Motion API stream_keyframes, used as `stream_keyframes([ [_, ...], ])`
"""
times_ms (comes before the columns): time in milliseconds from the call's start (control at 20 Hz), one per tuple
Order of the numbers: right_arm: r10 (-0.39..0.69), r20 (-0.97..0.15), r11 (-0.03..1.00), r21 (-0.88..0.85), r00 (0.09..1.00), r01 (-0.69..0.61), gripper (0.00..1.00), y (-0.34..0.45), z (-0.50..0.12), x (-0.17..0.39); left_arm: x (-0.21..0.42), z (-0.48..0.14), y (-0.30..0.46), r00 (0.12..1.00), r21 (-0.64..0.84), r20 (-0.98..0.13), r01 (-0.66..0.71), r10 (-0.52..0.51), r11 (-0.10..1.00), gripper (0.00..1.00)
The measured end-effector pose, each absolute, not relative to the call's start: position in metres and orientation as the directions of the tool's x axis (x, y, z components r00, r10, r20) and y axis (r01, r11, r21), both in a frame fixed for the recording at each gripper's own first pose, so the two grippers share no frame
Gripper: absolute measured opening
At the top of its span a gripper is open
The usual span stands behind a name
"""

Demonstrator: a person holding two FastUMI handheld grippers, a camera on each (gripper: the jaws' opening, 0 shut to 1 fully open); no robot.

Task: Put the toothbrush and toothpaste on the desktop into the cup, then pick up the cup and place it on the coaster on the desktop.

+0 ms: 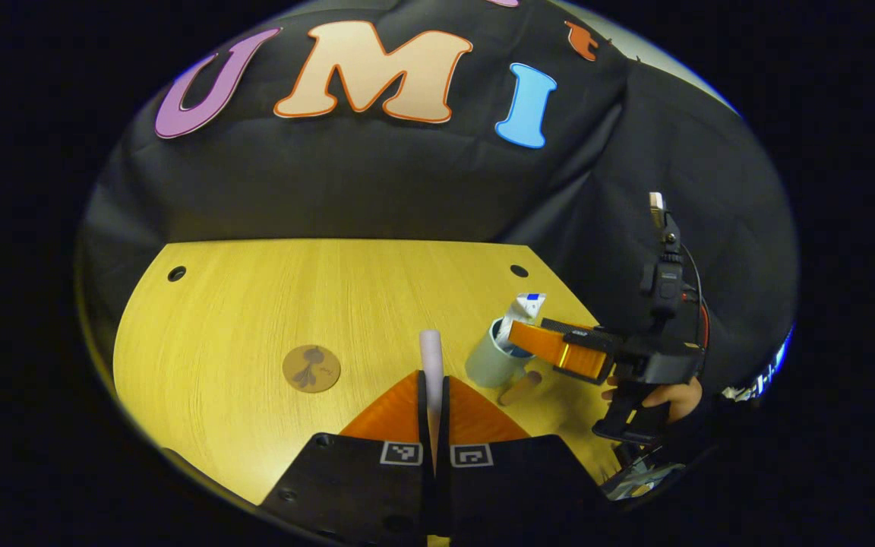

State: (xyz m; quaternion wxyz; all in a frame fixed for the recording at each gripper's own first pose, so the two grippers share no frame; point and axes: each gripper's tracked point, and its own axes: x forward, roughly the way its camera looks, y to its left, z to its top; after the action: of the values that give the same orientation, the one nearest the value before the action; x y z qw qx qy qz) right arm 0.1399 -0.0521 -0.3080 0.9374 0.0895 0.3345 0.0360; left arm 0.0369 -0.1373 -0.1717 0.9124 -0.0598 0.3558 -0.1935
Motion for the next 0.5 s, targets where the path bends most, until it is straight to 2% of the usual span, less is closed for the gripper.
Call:
stream_keyframes([
  [100,0.134,-0.603,0.978,0.209,0.786,-0.006,0.96,-0.057,-0.294,0.127,0.052,-0.165,-0.151,0.683,-0.260,-0.597,0.331,-0.420,0.907,0.00],
  [300,0.109,-0.614,0.976,0.215,0.782,0.033,0.96,-0.082,-0.285,0.089,0.091,-0.146,-0.188,0.715,-0.316,-0.508,0.363,-0.480,0.876,0.00],
  [500,0.037,-0.641,0.972,0.202,0.767,0.122,0.96,-0.121,-0.288,0.049,0.128,-0.134,-0.234,0.732,-0.337,-0.427,0.416,-0.531,0.844,0.00],
])
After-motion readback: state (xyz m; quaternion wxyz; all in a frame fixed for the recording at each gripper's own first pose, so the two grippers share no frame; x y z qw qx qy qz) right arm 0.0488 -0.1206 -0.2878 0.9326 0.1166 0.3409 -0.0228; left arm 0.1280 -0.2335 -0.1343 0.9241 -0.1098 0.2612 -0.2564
